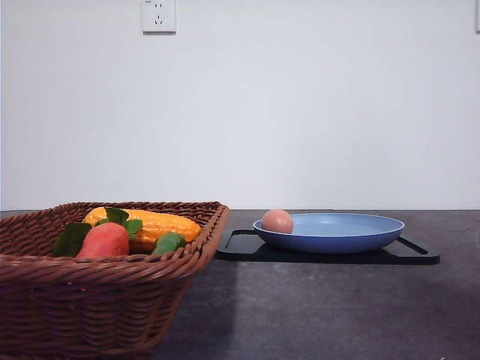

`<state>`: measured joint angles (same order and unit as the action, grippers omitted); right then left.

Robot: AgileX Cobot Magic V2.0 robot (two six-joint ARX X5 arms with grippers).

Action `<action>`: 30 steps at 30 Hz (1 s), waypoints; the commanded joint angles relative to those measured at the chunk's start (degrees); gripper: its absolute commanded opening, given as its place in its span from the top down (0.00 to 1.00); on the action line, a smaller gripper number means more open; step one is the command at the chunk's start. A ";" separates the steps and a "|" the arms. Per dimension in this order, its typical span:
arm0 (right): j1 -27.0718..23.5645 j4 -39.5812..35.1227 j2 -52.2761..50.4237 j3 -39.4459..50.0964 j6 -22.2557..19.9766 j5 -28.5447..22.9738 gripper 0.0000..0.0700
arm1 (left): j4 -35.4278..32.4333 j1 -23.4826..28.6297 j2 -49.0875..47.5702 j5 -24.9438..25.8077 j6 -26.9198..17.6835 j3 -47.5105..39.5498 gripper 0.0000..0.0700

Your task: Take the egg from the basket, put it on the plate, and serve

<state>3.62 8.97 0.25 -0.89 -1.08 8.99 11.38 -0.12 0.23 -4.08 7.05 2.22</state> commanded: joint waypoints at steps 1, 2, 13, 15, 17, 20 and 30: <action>-0.02 -0.22 -0.04 0.37 0.66 -0.13 1.00 | 0.74 0.07 -0.07 0.22 0.09 -1.14 1.00; -0.02 -0.22 -0.04 0.37 0.66 -0.13 1.00 | 0.74 0.07 -0.07 0.22 0.09 -1.14 1.00; -0.02 -0.22 -0.04 0.37 0.66 -0.13 1.00 | 0.74 0.07 -0.07 0.22 0.09 -1.14 1.00; -0.02 -0.22 -0.04 0.37 0.66 -0.13 1.00 | 0.74 0.07 -0.07 0.22 0.09 -1.14 1.00; -0.02 -0.22 -0.04 0.37 0.66 -0.13 1.00 | 0.74 0.07 -0.07 0.22 0.09 -1.14 1.00; -0.02 -0.22 -0.04 0.37 0.66 -0.13 1.00 | 0.74 0.07 -0.07 0.22 0.09 -1.14 1.00; -0.02 -0.22 -0.04 0.37 0.66 -0.13 1.00 | 0.74 0.07 -0.07 0.22 0.09 -1.14 1.00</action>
<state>3.62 8.97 0.25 -0.89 -1.08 8.99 11.38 -0.12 0.23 -4.05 7.05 2.22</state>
